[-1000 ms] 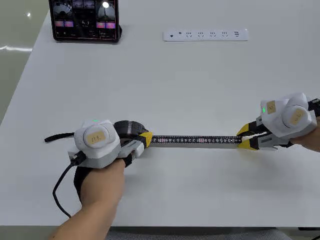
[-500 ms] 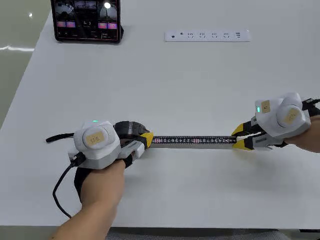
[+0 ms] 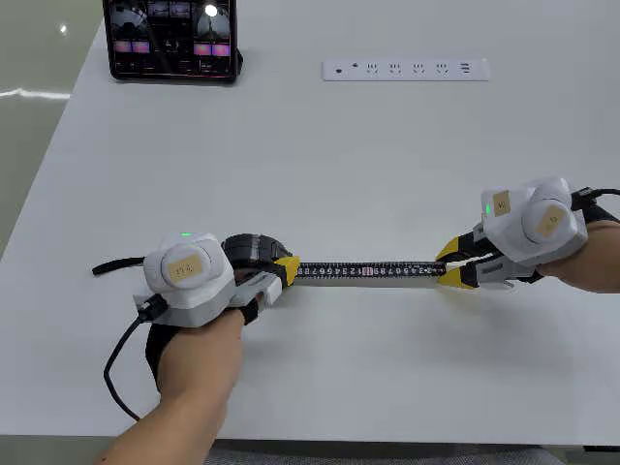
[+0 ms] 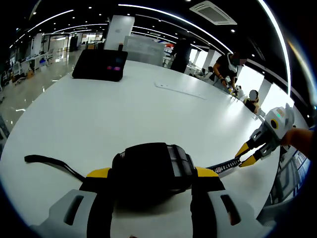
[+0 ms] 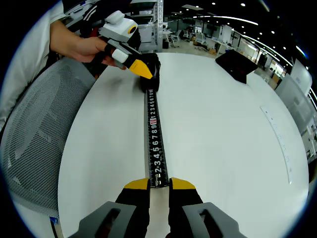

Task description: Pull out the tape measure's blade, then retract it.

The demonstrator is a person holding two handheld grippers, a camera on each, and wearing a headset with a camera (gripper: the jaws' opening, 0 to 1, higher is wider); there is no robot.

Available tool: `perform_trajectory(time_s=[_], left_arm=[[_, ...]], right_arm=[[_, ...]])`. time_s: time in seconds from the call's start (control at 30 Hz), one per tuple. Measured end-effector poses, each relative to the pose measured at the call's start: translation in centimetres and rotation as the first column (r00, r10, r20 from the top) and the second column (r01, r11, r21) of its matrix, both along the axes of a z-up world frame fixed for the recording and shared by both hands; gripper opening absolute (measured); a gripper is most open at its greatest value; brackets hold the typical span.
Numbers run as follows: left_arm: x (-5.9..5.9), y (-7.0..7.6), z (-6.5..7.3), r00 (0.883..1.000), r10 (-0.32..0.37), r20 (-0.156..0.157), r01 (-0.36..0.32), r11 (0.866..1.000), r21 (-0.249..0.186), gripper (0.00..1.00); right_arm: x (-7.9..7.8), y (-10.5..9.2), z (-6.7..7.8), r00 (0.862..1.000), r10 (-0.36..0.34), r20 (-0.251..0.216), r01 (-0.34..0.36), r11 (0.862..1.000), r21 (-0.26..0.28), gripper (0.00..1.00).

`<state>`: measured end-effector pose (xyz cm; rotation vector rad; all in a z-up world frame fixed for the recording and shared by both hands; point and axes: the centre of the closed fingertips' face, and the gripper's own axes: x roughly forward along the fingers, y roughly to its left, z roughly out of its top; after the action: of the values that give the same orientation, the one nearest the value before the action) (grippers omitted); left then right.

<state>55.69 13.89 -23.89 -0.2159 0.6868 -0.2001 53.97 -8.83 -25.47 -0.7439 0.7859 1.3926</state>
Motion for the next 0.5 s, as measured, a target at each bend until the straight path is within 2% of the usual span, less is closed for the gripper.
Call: perform_trajectory(time_s=[0.5], left_arm=[[-0.1, 0.0, 0.0, 1.000, 0.001, -0.001, -0.001, 1.000, -0.003, 0.59]], right_arm=[[0.1, 1.9, 0.2, 1.000, 0.012, -0.001, -0.012, 1.000, 0.022, 0.10]])
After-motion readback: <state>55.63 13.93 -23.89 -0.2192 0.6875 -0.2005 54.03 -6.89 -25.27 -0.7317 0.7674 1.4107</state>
